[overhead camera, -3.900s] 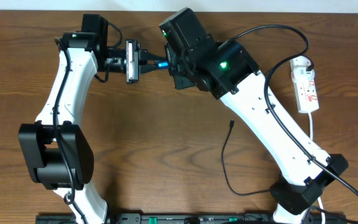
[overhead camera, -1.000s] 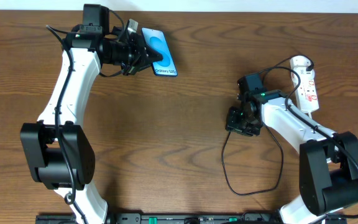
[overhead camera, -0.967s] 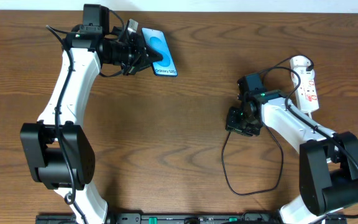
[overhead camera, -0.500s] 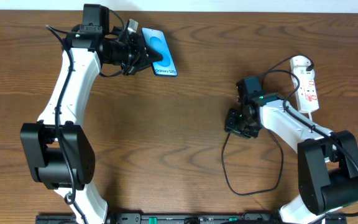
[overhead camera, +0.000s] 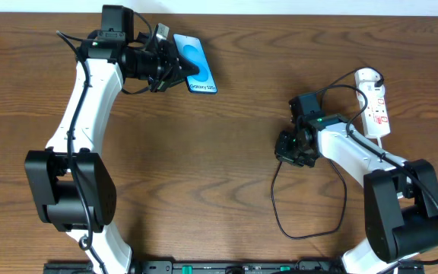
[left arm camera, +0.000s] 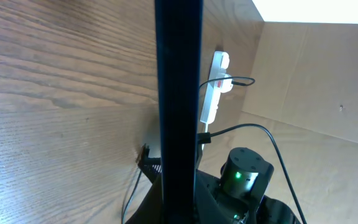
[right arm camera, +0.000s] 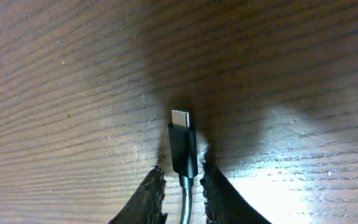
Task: Plug charger to phone and switch on socket
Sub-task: 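Grasp the USB-C plug with the right gripper and lift it, then bring the plug up under the phone's bottom edge with the right gripper, then push the USB-C plug up into the phone's port with the right gripper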
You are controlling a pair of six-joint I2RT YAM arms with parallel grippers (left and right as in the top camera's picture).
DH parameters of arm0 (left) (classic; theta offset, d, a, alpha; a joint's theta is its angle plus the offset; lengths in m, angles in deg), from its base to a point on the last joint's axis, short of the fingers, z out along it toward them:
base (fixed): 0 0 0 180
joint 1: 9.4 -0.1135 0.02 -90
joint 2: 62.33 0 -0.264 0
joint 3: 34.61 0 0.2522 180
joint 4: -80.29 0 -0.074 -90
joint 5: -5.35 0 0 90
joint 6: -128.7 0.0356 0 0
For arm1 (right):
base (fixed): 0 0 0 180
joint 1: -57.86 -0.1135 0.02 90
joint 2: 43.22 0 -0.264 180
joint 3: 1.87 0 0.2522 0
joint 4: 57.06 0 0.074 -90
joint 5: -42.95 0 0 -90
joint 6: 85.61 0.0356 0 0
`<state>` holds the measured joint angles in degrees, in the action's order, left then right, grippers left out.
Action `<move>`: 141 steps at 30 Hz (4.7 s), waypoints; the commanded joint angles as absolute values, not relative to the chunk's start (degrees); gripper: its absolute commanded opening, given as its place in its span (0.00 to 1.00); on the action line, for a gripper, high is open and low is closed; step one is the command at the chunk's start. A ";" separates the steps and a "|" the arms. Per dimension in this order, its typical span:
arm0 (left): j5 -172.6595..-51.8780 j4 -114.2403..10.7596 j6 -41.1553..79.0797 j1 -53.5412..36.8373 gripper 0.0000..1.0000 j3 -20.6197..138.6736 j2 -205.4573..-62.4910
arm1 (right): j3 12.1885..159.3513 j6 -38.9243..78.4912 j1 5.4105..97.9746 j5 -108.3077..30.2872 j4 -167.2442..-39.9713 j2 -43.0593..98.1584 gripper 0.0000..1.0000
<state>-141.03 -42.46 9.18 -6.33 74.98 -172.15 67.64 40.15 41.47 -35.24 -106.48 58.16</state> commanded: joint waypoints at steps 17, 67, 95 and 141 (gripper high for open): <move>-142.02 -42.55 10.80 -6.33 0.07 75.77 -170.55 | 66.42 40.79 41.37 -34.67 -106.04 59.12 0.02; -164.29 -114.55 -18.18 6.13 0.07 75.38 -170.33 | 73.93 34.71 44.53 -4.66 -92.60 23.84 0.01; -159.83 -93.52 -5.75 6.50 0.07 75.18 -170.11 | 78.76 30.58 39.38 -13.80 -99.55 27.76 0.01; -165.03 -93.98 -6.10 7.02 0.07 75.16 -170.11 | 78.76 31.37 39.44 -13.32 -94.05 30.51 0.01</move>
